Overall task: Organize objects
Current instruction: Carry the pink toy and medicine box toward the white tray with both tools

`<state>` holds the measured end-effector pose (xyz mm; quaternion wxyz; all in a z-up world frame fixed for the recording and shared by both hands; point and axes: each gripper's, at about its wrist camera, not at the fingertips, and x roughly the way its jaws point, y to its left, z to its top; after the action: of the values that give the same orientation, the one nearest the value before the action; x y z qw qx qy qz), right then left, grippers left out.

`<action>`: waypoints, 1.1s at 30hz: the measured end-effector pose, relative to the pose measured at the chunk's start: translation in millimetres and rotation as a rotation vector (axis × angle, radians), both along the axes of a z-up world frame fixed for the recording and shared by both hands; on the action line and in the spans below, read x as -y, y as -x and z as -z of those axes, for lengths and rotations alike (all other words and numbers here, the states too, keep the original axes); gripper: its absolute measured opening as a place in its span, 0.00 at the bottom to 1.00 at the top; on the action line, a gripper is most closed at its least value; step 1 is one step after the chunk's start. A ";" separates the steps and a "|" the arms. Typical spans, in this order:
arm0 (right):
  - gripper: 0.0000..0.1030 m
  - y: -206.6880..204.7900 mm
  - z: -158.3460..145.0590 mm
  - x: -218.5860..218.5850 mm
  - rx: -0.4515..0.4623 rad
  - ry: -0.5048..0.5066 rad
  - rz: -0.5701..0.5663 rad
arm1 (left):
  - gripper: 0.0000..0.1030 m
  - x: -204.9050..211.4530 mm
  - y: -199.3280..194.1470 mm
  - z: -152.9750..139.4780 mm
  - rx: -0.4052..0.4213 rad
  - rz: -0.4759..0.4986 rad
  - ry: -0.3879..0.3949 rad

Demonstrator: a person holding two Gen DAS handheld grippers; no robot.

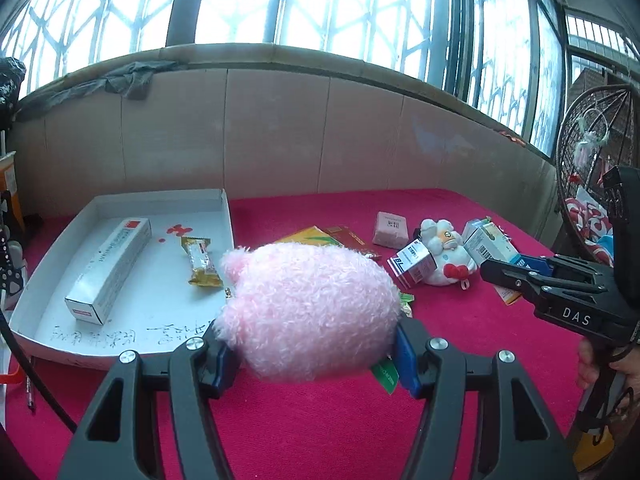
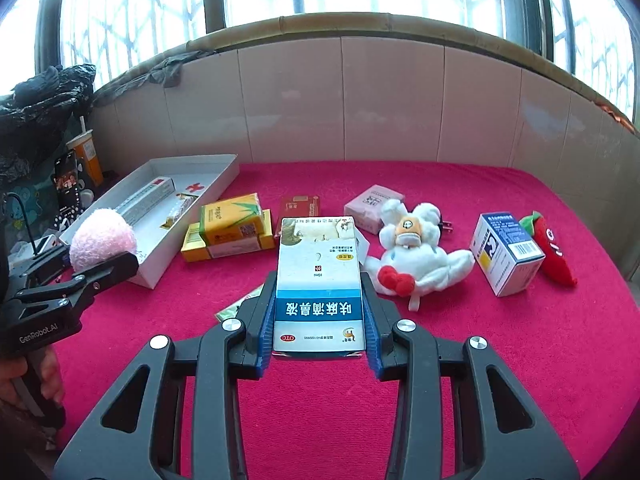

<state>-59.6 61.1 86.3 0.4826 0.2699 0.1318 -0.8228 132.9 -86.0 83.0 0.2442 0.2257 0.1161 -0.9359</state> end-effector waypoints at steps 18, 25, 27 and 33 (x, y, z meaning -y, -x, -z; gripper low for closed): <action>0.35 -13.9 -9.9 19.4 0.020 -0.012 -0.036 | 0.61 29.7 -30.7 -5.8 -0.053 -0.085 -0.049; 0.35 -18.9 -5.7 24.4 0.028 -0.024 -0.049 | 0.61 34.3 -35.4 -3.6 -0.064 -0.092 -0.063; 0.35 -18.9 -5.0 24.6 0.032 -0.023 -0.045 | 0.61 34.8 -37.2 -3.1 -0.067 -0.096 -0.064; 0.35 -19.8 -6.5 26.7 0.036 -0.018 -0.049 | 0.61 37.3 -41.1 -1.1 -0.070 -0.108 -0.071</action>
<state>-39.7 34.5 92.8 0.5026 0.2858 0.1372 -0.8043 174.1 -123.3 84.2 0.2822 0.1947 0.1697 -0.9239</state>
